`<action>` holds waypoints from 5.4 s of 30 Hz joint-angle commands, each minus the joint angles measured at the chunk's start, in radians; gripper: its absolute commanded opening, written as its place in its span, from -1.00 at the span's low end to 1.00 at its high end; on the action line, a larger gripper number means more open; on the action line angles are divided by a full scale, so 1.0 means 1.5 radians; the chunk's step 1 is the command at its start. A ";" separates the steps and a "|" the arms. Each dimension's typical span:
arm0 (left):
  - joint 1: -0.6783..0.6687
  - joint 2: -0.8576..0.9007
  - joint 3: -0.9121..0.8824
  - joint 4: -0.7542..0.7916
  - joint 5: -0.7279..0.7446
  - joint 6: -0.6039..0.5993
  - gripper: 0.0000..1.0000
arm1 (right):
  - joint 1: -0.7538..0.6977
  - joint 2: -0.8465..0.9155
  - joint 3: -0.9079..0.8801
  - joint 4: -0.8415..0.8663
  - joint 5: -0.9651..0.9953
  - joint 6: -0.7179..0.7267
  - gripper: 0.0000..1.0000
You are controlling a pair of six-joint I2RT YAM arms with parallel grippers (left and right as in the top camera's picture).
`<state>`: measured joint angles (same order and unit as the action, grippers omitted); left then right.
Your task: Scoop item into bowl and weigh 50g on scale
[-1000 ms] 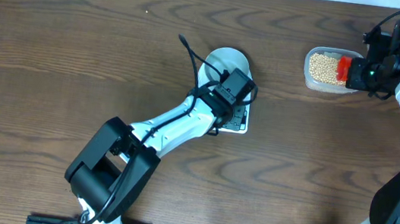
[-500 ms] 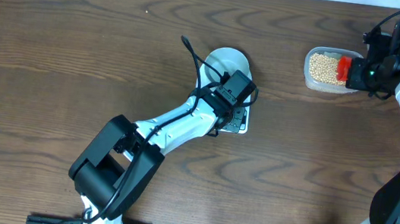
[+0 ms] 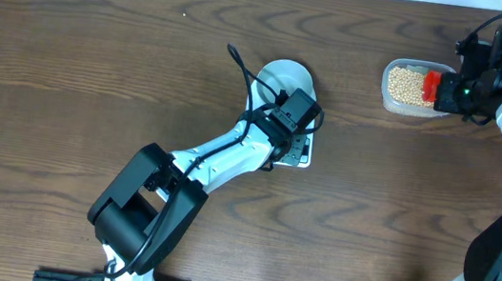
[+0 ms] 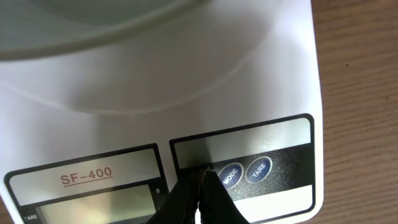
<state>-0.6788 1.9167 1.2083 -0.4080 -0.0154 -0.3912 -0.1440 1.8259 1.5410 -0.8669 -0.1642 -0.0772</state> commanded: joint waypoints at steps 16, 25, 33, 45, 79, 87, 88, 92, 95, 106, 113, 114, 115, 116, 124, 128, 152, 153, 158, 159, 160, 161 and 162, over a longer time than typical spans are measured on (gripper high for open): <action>0.001 0.034 -0.009 0.001 -0.006 0.009 -0.85 | -0.005 -0.011 0.011 0.001 0.001 -0.004 -0.98; 0.012 0.039 -0.009 -0.003 0.018 0.009 -0.85 | -0.005 -0.011 0.011 0.000 0.001 -0.004 -0.98; 0.014 0.047 -0.009 -0.004 0.021 0.008 -0.86 | -0.005 -0.011 0.011 0.000 0.001 -0.004 -0.98; 0.022 -0.009 0.011 -0.018 0.022 0.017 -0.86 | -0.005 -0.011 0.011 -0.003 0.001 -0.004 -0.98; 0.016 -0.094 -0.007 -0.020 0.015 0.028 -0.85 | -0.005 -0.011 0.011 0.002 0.001 -0.004 -0.98; 0.009 -0.050 -0.007 -0.017 0.015 0.028 -0.85 | -0.005 -0.011 0.011 0.002 0.001 -0.004 -0.98; 0.006 -0.050 -0.007 -0.017 0.015 0.028 -0.85 | -0.005 -0.011 0.011 0.002 0.001 -0.004 -0.98; -0.005 -0.038 -0.007 -0.016 0.002 0.028 -0.85 | -0.005 -0.011 0.011 0.002 0.001 -0.004 -0.98; -0.009 -0.020 -0.007 -0.018 -0.003 0.026 -0.85 | -0.005 -0.011 0.011 0.002 0.001 -0.004 -0.98; -0.008 0.007 -0.007 -0.001 -0.016 0.026 -0.85 | -0.005 -0.011 0.011 0.000 0.001 -0.004 -0.98; -0.008 0.007 -0.007 0.000 -0.021 0.026 -0.85 | -0.005 -0.011 0.011 0.000 0.001 -0.004 -0.98; -0.008 0.007 -0.007 0.000 -0.027 0.026 -0.85 | -0.005 -0.011 0.011 0.000 0.001 -0.004 -0.98; -0.008 0.007 -0.007 0.000 -0.031 0.026 -0.85 | -0.005 -0.011 0.011 0.000 0.001 -0.004 -0.98; -0.008 0.007 -0.007 0.000 -0.034 0.026 -0.85 | -0.005 -0.011 0.011 0.000 0.001 -0.004 -0.98; -0.008 0.007 -0.007 0.002 -0.049 0.026 -0.85 | -0.005 -0.011 0.011 0.000 0.001 -0.004 -0.98; -0.008 0.007 -0.007 0.002 -0.061 0.026 -0.85 | -0.005 -0.011 0.011 0.000 0.001 -0.004 -0.98; -0.010 0.039 -0.008 -0.002 -0.029 0.051 -0.85 | -0.005 -0.011 0.011 0.002 0.001 -0.005 -0.98; -0.010 0.040 -0.008 -0.002 -0.029 0.051 -0.86 | -0.005 -0.011 0.011 0.002 0.001 -0.005 -0.98; -0.010 0.050 -0.008 0.002 -0.024 0.054 -0.86 | -0.005 -0.011 0.011 0.002 0.001 -0.004 -0.98; -0.010 0.050 -0.008 0.002 -0.024 0.054 -0.86 | -0.005 -0.011 0.011 0.002 0.001 -0.004 -0.98; -0.010 0.050 -0.008 0.002 -0.024 0.054 -0.85 | -0.005 -0.011 0.011 0.002 0.001 -0.004 -0.98; -0.010 0.050 -0.008 0.002 -0.024 0.054 -0.86 | -0.005 -0.011 0.011 0.002 0.001 -0.004 -0.98; -0.010 0.050 -0.008 0.002 -0.024 0.054 -0.85 | -0.005 -0.011 0.011 0.002 0.001 -0.004 -0.98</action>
<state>-0.6941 1.9301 1.2102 -0.3946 -0.0696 -0.3313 -0.1440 1.8259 1.5410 -0.8661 -0.1638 -0.0772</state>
